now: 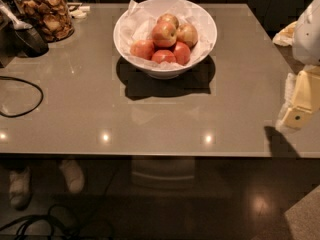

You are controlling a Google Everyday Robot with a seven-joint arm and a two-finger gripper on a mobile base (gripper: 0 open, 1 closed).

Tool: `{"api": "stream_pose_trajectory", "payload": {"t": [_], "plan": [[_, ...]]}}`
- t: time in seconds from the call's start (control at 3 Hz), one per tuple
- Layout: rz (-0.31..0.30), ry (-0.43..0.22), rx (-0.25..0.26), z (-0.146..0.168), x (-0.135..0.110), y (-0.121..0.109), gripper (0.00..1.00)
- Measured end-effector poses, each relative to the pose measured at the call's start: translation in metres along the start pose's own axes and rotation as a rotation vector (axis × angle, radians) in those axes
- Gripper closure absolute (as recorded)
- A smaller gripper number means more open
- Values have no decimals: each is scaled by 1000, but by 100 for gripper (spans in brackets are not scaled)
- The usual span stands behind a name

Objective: Pick apple from white bowl

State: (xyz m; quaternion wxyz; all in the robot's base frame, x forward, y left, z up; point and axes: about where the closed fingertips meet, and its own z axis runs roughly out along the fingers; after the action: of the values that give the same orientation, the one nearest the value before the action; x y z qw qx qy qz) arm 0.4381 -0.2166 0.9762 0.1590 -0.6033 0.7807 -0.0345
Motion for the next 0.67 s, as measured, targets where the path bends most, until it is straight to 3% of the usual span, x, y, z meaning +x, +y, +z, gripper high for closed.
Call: {"api": "stream_pose_trajectory", "payload": {"t": [0.33,0.67], "plan": [[0,0,0,0,0,0,0],[-30,37,32,-4,-46,-43,0]]}}
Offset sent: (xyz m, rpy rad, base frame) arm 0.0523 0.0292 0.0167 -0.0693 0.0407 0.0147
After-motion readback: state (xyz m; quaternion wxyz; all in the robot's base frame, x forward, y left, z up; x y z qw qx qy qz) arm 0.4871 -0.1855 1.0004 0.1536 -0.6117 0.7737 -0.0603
